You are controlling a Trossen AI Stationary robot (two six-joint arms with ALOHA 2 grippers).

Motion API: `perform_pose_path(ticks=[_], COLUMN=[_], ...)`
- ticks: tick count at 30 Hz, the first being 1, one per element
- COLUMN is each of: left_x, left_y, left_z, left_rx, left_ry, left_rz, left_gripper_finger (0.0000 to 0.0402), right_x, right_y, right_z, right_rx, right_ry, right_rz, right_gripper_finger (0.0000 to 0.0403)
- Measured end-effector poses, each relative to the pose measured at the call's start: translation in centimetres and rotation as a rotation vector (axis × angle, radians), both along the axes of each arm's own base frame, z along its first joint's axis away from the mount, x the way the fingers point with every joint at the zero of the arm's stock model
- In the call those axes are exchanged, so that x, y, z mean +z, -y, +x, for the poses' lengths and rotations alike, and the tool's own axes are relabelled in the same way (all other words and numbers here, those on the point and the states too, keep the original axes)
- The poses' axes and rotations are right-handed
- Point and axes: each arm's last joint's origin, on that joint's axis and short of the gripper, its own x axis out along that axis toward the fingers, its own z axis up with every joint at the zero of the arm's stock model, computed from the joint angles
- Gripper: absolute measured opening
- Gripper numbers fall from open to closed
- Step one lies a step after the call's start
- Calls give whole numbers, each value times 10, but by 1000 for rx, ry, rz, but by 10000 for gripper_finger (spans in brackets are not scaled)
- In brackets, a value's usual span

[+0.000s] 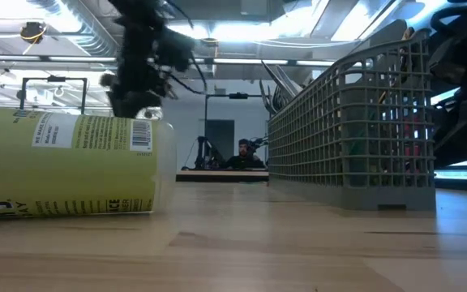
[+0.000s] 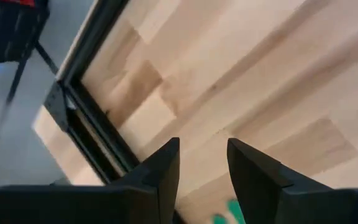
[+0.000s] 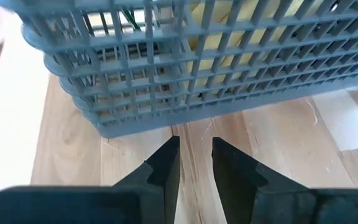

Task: Sort silverware
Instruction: Put the spoon into the silverware basket

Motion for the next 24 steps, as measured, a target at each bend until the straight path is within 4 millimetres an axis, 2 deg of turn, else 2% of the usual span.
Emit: perform_pose_path(ticks=[5,7,10,12,16,20,24], left_x=[7,11,8,-1,-31,-62,-79], left_y=[48,64,82,92,106,114,118], left_z=[-16,-21,-27,-30,-34,-37,-43], left_rx=[-31,-46,-147,-219,-265,-272,-267], left_ry=[388,569,740,798,845,909,974], left_rz=[151,203,232,236,212,195,189], left_gripper_finger=[118,118,118,118,118,118,118], right_x=[-1,9,22,28,44,58,74], right_y=[1,-1,-6,-8,-13,-18,-21], right_z=[1,7,15,19,27,33,39], right_rx=[-30,-81,-58,-45,-56,-21,-43], right_ry=[16,88,127,138,185,184,208], right_rz=[-48,-100,-179,-222,-274,-338,-415], right_gripper_finger=[76,76,76,76,76,76,76])
